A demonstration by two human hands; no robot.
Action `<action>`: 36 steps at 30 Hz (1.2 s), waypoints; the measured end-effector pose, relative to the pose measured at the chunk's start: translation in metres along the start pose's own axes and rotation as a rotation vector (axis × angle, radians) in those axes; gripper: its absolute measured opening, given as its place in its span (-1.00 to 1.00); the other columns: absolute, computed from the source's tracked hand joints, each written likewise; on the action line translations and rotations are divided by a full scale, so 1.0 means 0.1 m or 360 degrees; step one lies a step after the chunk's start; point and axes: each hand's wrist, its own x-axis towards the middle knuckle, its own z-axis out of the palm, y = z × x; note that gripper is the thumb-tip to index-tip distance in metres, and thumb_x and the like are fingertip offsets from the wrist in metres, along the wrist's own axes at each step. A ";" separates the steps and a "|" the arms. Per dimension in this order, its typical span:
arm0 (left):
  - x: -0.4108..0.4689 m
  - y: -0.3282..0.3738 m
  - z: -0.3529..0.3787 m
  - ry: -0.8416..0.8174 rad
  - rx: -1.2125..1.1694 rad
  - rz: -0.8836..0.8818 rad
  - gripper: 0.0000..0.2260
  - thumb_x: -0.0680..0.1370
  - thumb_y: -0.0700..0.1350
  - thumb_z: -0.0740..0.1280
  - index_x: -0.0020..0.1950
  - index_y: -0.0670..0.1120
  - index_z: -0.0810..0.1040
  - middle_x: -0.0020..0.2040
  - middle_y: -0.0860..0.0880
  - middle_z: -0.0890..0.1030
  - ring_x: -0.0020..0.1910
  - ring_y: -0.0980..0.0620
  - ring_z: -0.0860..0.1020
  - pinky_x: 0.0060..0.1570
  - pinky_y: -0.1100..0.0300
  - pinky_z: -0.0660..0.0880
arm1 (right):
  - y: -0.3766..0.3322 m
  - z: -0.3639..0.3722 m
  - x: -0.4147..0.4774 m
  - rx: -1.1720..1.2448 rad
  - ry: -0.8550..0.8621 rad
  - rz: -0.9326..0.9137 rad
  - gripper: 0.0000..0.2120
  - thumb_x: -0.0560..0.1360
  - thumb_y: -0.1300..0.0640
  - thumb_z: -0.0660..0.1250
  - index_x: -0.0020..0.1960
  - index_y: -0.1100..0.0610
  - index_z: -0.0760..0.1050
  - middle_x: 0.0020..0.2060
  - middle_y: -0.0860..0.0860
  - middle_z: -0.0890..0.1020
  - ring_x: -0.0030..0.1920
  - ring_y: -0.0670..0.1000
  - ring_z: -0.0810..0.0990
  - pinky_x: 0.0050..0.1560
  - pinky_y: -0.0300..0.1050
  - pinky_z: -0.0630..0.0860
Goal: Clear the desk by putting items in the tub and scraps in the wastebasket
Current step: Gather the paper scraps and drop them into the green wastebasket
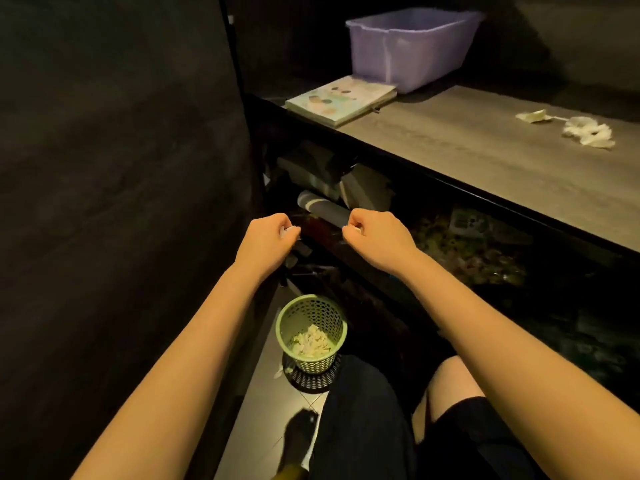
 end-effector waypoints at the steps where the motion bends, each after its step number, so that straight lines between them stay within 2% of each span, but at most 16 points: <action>1: -0.04 -0.10 0.06 -0.0023 0.0034 -0.0025 -0.85 0.54 -0.09 0.29 -0.20 -0.12 0.50 -0.31 -0.04 0.52 -0.22 -0.05 0.52 -0.20 0.07 0.45 | 0.01 0.10 0.00 -0.0015 -0.0030 0.0008 -0.85 0.52 0.02 0.18 -0.12 0.09 0.43 -0.15 0.08 0.56 -0.09 0.16 0.50 -0.20 -0.09 0.30; 4: -0.14 -0.38 0.25 -0.0088 0.0131 -0.0122 -0.83 0.54 -0.10 0.28 -0.13 -0.19 0.53 -0.20 -0.14 0.58 -0.15 -0.12 0.54 -0.16 0.05 0.45 | 0.07 0.40 0.01 -0.0032 -0.0134 0.0042 -0.82 0.53 0.02 0.18 -0.08 0.13 0.43 -0.19 0.06 0.52 -0.09 0.19 0.50 -0.21 -0.06 0.31; 7: -0.18 -0.62 0.44 -0.0173 0.0265 -0.0163 -0.80 0.55 -0.09 0.26 -0.05 -0.23 0.54 -0.09 -0.21 0.61 -0.05 -0.18 0.54 -0.14 0.05 0.42 | 0.16 0.66 0.06 -0.0022 -0.0239 0.0095 -0.84 0.53 0.02 0.19 -0.11 0.10 0.40 -0.17 0.09 0.55 -0.14 0.16 0.47 -0.22 -0.07 0.29; 9: -0.18 -0.78 0.58 -0.0209 0.0304 -0.0194 -0.79 0.56 -0.09 0.25 -0.02 -0.23 0.54 -0.07 -0.22 0.61 -0.03 -0.18 0.54 -0.13 0.04 0.43 | 0.25 0.86 0.12 -0.0019 -0.0283 0.0137 -0.85 0.52 0.02 0.19 -0.10 0.10 0.42 -0.14 0.11 0.57 -0.12 0.18 0.48 -0.22 -0.07 0.29; 11: -0.16 -0.93 0.75 -0.0243 0.0323 -0.0225 -0.78 0.57 -0.09 0.24 -0.02 -0.24 0.54 -0.06 -0.21 0.61 -0.03 -0.17 0.54 -0.13 0.05 0.43 | 0.34 1.06 0.19 -0.0001 -0.0326 0.0166 -0.85 0.53 0.02 0.20 -0.12 0.10 0.40 -0.19 0.08 0.54 -0.11 0.19 0.50 -0.22 -0.07 0.30; 16: -0.06 -1.27 1.25 -0.0365 0.0376 -0.0308 -0.79 0.58 -0.09 0.22 0.00 -0.23 0.52 -0.04 -0.19 0.59 -0.02 -0.15 0.53 -0.18 0.12 0.34 | 0.61 1.59 0.34 -0.0032 -0.0437 0.0202 -0.81 0.57 -0.02 0.19 -0.12 0.09 0.36 -0.26 0.00 0.49 -0.20 0.08 0.45 -0.24 -0.10 0.31; 18: -0.01 -1.38 1.43 -0.0423 0.0408 -0.0337 -0.79 0.58 -0.09 0.21 -0.01 -0.23 0.51 -0.03 -0.19 0.58 -0.02 -0.16 0.53 -0.18 0.11 0.34 | 0.72 1.79 0.39 -0.0047 -0.0523 0.0227 -0.80 0.57 -0.03 0.19 -0.13 0.08 0.34 -0.28 0.00 0.50 -0.19 0.10 0.51 -0.25 -0.08 0.35; 22: 0.12 -1.55 1.77 -0.0536 0.0480 -0.0371 -0.81 0.57 -0.09 0.22 0.00 -0.23 0.46 0.00 -0.19 0.52 -0.01 -0.16 0.51 -0.15 0.08 0.35 | 0.91 2.09 0.49 -0.0092 -0.0626 0.0293 -0.81 0.57 -0.04 0.18 -0.11 0.07 0.33 -0.27 0.00 0.48 -0.19 0.10 0.49 -0.25 -0.09 0.35; 25: 0.21 -1.67 2.02 -0.0659 0.0492 -0.0421 -0.78 0.56 -0.09 0.24 0.08 -0.23 0.42 0.08 -0.19 0.45 0.05 -0.18 0.48 -0.05 0.03 0.39 | 1.02 2.23 0.59 -0.0118 -0.0670 0.0323 -0.79 0.57 -0.05 0.17 -0.02 0.10 0.39 -0.21 0.03 0.52 -0.19 0.10 0.47 -0.24 -0.10 0.34; 29: 0.28 -1.80 2.33 -0.0867 0.0510 -0.0464 -0.64 0.54 -0.08 0.27 0.26 -0.22 0.33 0.23 -0.21 0.35 0.20 -0.20 0.40 0.14 0.02 0.37 | 1.18 2.41 0.71 -0.0108 -0.0673 0.0346 -0.73 0.57 -0.04 0.16 0.09 0.14 0.42 -0.06 0.08 0.60 -0.07 0.14 0.55 -0.23 -0.09 0.34; 32: 0.28 -1.87 2.52 -0.1028 0.0434 -0.0520 -0.44 0.53 -0.06 0.29 0.44 -0.22 0.17 0.42 -0.23 0.23 0.39 -0.20 0.27 0.33 0.04 0.26 | 1.29 2.50 0.74 -0.0092 -0.0699 0.0368 -0.76 0.58 -0.03 0.16 0.08 0.14 0.39 -0.09 0.06 0.57 -0.15 0.10 0.49 -0.25 -0.08 0.34; 36: 0.25 -2.03 2.67 -0.1178 0.0426 -0.0559 -0.26 0.52 -0.02 0.32 0.51 -0.23 -0.04 0.54 -0.20 -0.01 0.51 -0.17 0.05 0.48 0.05 0.07 | 1.43 2.61 0.73 -0.0088 -0.0749 0.0418 -0.82 0.57 0.02 0.15 0.06 0.13 0.34 -0.15 0.01 0.48 -0.16 0.10 0.48 -0.26 -0.07 0.36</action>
